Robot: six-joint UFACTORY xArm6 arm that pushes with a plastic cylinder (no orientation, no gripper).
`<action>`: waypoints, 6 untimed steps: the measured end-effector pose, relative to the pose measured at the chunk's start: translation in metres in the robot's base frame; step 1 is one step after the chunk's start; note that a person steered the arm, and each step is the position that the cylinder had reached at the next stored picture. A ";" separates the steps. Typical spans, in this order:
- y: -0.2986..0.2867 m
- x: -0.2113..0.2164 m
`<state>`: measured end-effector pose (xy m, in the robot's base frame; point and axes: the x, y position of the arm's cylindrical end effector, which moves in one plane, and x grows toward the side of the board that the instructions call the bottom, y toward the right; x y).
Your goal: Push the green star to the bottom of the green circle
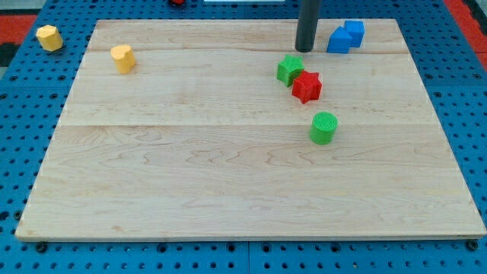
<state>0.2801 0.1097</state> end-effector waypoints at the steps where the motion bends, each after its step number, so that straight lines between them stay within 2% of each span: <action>1: 0.028 0.040; 3: 0.000 0.098; 4: -0.025 0.088; 5: -0.090 0.088; 6: -0.122 0.094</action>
<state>0.3741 -0.0126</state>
